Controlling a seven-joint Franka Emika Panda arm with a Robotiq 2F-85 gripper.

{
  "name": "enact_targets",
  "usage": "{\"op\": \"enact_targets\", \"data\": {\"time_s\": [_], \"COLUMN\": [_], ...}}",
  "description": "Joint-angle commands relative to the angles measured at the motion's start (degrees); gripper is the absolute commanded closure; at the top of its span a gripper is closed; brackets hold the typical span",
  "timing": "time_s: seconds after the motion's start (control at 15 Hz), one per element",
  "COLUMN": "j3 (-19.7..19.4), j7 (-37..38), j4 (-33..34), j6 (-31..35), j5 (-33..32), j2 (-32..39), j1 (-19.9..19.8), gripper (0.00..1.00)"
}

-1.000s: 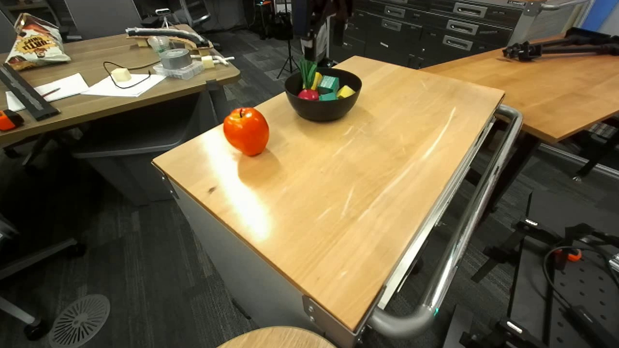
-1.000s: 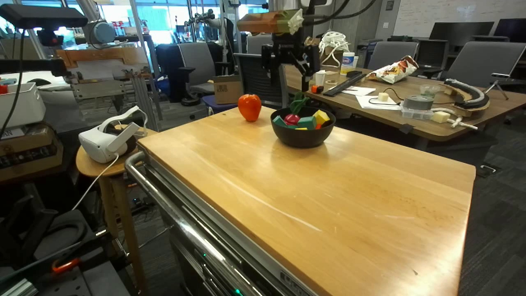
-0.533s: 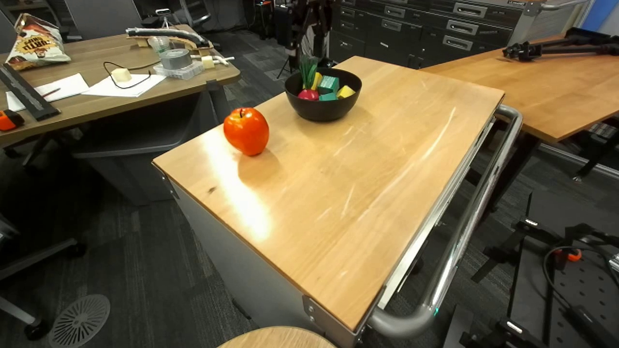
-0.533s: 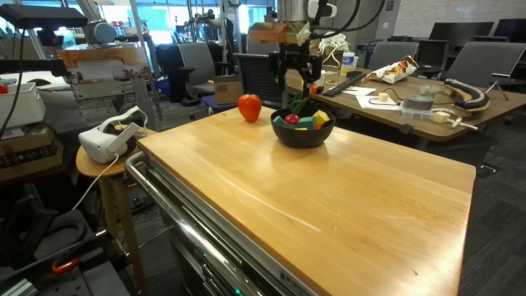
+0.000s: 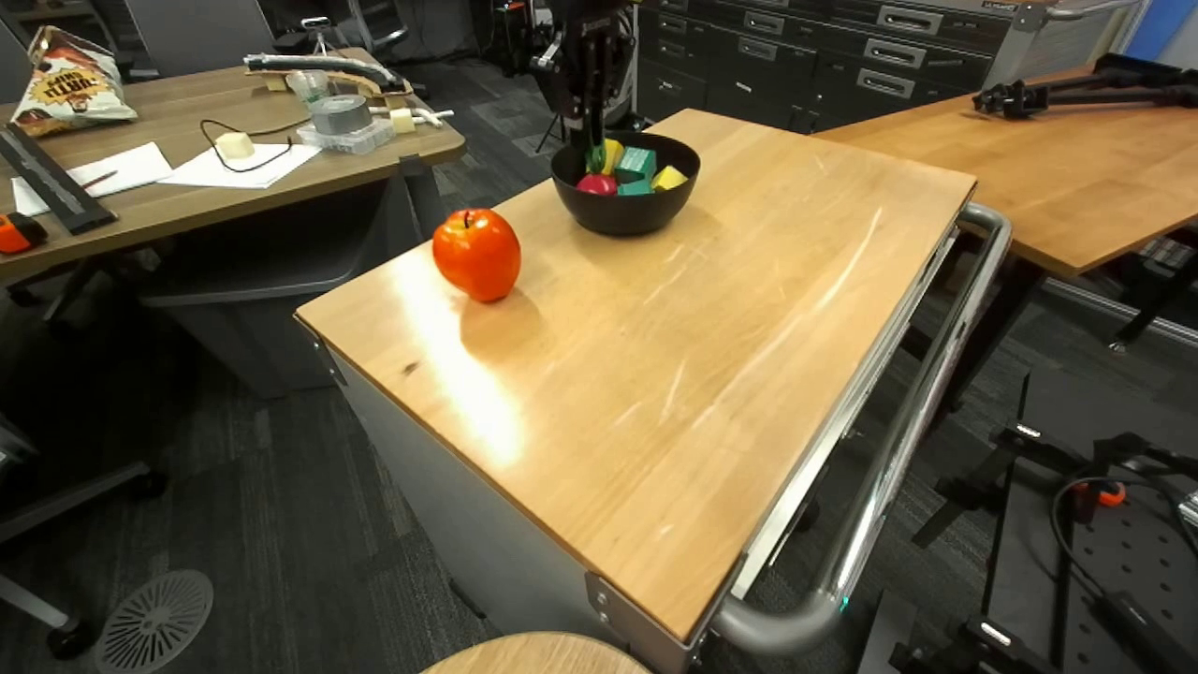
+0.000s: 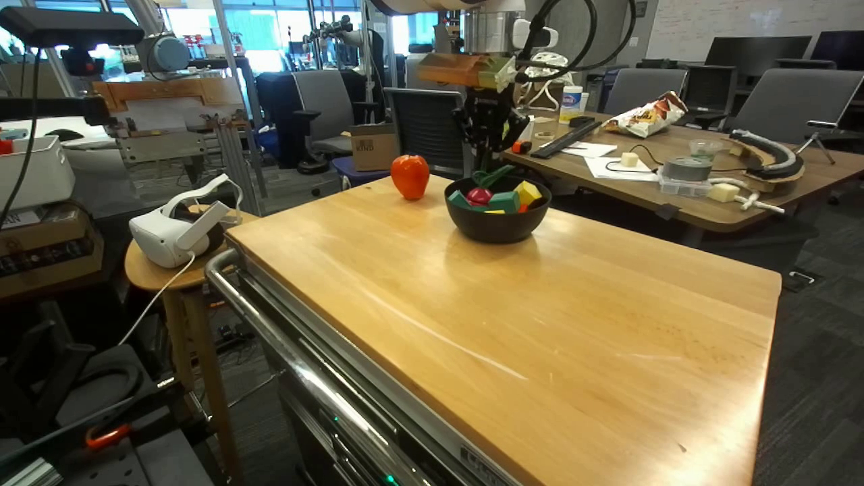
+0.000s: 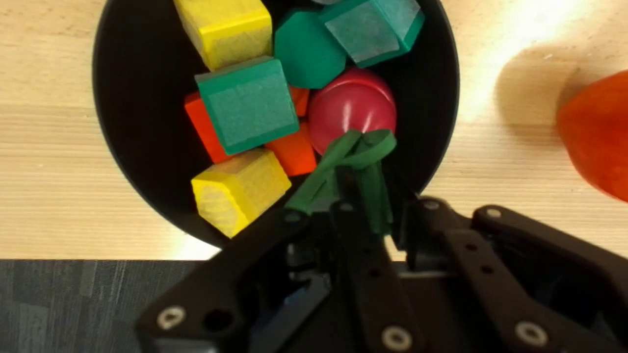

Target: Take most of the objects from the bowl one at a time and put them on the table, then move the apple to the right, then take the block from the bowl and put it on the table

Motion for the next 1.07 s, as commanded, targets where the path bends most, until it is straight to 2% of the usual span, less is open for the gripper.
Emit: {"op": "enact_targets", "data": {"time_s": [0.0, 0.33, 0.67, 0.8, 1.0], "j3": [-0.24, -1.15, -4.68, -6.34, -8.66], "j7": [-0.15, -0.32, 2.51, 4.57, 11.14], "j4": [3.53, 1.96, -3.23, -2.84, 1.6], "j6": [-1.82, -1.96, 3.06, 3.59, 2.15], "j5": [0.38, -0.46, -2.87, -4.22, -9.08], "j2": [1.65, -1.38, -11.07, -13.37, -11.27], "j1": [-0.13, -0.54, -1.66, -2.19, -1.99], "gripper": [1.0, 0.98, 0.98, 0.98, 0.98]}}
